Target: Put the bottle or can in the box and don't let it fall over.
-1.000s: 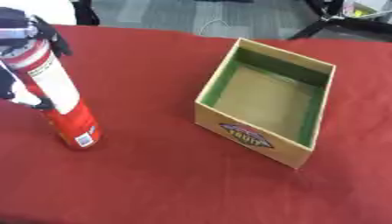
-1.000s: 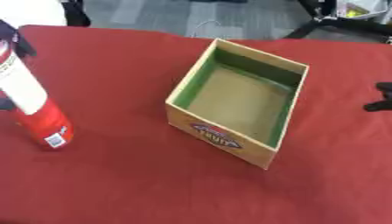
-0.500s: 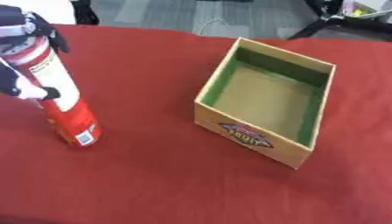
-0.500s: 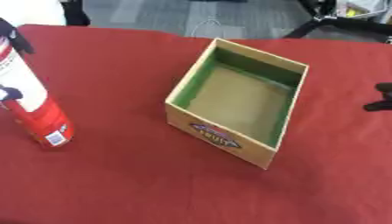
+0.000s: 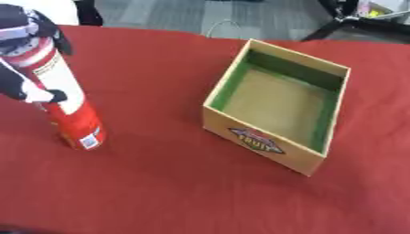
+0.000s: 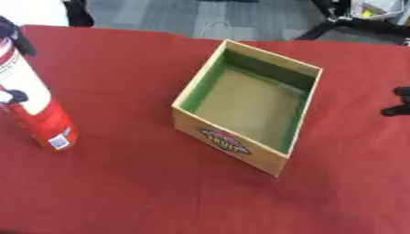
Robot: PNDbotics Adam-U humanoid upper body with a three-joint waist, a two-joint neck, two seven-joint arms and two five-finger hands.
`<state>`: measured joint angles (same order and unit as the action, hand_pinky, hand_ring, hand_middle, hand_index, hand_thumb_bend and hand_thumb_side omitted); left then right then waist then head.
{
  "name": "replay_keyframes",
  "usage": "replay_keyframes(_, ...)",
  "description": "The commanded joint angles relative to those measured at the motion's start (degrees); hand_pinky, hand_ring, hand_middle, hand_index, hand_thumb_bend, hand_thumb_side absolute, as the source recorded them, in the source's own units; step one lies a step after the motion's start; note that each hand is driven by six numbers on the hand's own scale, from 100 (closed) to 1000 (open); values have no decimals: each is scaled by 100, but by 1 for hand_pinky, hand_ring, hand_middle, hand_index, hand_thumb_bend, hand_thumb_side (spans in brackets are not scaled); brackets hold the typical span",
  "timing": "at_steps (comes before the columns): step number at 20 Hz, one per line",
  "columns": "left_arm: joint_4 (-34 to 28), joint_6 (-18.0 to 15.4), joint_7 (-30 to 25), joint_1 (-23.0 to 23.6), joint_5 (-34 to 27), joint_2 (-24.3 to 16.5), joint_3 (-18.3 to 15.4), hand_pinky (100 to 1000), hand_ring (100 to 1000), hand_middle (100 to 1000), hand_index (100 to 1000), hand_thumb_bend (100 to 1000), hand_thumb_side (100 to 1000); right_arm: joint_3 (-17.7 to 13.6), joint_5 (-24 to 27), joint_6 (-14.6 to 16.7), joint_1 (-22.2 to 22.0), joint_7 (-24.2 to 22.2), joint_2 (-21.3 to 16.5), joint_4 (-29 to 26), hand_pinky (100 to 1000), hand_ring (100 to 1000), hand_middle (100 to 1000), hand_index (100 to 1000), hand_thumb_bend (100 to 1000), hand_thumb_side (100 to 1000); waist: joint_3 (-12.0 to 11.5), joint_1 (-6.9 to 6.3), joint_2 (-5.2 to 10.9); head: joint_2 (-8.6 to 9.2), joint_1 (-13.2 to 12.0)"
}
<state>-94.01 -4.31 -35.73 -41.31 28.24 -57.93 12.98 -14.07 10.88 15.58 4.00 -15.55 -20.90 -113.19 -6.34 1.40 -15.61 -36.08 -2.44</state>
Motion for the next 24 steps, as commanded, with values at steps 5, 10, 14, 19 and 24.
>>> replay_keyframes(5,52,-131,-260,84,-17,-66,181,100,100,100,135,554,100,-52,33,-29,23,91,-96,-140,1000,680,769,942,100,632,32,0,29,68,-19)
replay_keyframes(10,31,-222,-521,31,-158,-75,123,100,100,100,135,544,100,-50,20,-52,20,121,-105,-140,1000,680,767,942,100,633,27,-20,46,46,-30)
replay_keyframes(14,-5,-232,-605,-50,-317,-92,4,100,100,100,135,559,100,-50,20,-80,12,145,-106,-140,1000,678,766,943,100,635,10,-43,65,27,-22)
replay_keyframes(19,-70,-173,-502,-109,-428,-101,-117,100,100,100,134,568,100,-53,38,-103,10,174,-113,-140,1000,678,764,943,100,636,1,-69,90,14,-6)
replay_keyframes(24,-214,-124,-281,-195,-453,-83,-243,100,100,100,135,584,100,-55,50,-120,2,178,-118,-140,1000,676,763,943,100,637,-6,-90,122,-12,12)
